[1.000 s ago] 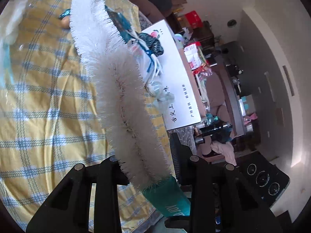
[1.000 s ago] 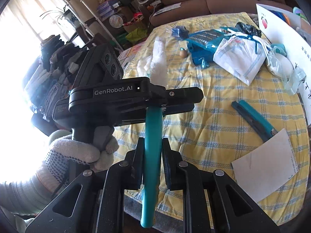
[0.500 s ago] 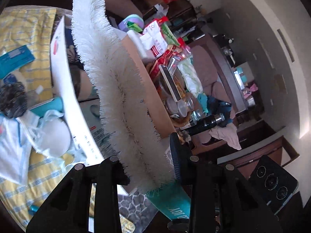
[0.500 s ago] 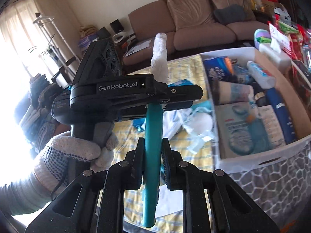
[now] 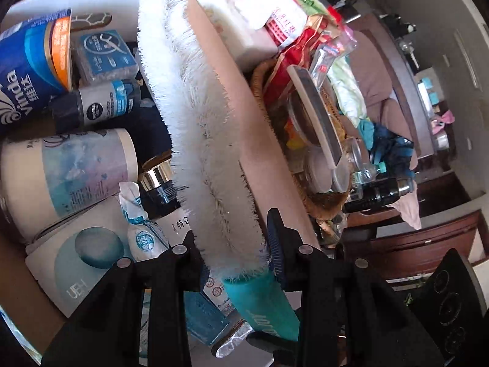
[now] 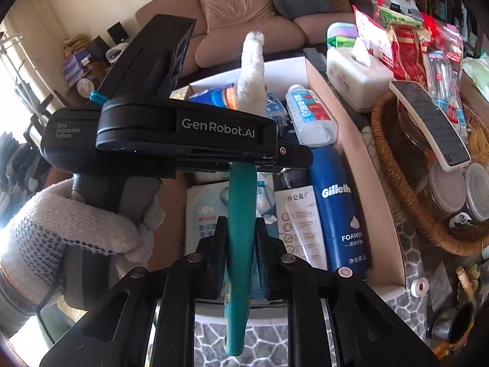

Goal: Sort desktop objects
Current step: 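Carry the brush with both grippers and lower it into the cardboard box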

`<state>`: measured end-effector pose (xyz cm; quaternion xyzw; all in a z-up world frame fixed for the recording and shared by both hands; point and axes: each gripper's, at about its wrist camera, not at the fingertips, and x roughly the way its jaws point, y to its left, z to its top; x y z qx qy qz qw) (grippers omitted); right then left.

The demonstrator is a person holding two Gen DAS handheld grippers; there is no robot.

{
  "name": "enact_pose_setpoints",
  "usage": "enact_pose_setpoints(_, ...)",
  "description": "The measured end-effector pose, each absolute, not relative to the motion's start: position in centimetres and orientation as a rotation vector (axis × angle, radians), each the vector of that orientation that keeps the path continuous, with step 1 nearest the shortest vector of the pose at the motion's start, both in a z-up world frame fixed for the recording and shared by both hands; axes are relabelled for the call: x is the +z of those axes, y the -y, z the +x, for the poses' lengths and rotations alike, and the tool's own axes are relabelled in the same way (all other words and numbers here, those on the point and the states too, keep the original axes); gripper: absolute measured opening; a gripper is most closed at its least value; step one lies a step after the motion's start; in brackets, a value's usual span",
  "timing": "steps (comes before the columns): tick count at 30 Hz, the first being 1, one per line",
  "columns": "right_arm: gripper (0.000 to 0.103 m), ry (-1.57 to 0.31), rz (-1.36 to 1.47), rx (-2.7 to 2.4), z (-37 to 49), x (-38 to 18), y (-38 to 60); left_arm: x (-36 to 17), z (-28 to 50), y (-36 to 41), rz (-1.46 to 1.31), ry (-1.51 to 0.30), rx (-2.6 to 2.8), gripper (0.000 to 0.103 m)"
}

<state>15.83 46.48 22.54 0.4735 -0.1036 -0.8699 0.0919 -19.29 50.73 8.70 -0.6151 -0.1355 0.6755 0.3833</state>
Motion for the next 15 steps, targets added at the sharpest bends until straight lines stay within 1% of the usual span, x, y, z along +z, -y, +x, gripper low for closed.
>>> enact_pose_setpoints(4, 0.016, 0.277, 1.477, -2.546, 15.0, 20.4, -47.8, 6.5, -19.5, -51.0, -1.636, 0.343, 1.708, 0.032)
enact_pose_setpoints(6, 0.016, 0.275, 1.493, -2.542, 14.7, 19.8, -48.2, 5.9, -19.9, -51.2, -1.647, 0.353, 1.706, 0.034)
enact_pose_setpoints(8, 0.016, 0.280, 1.510, -2.535, 14.3, 19.2, -48.3, 5.6, -20.1, -51.5, -1.650, 0.325, 1.722, 0.034)
enact_pose_setpoints(11, 0.016, 0.271, 1.550, -2.536, 13.7, 18.0, -48.3, 6.0, -20.0, -51.7, -1.645, 0.285, 1.755, 0.043)
enact_pose_setpoints(13, 0.016, 0.307, 1.572, -2.527, 13.3, 17.2, -48.6, 6.5, -19.9, -51.5, -1.635, 0.264, 1.782, 0.054)
enact_pose_setpoints(15, 0.016, 0.308, 1.597, -2.529, 13.1, 16.6, -48.7, 7.1, -19.8, -51.1, -1.618, 0.247, 1.795, 0.061)
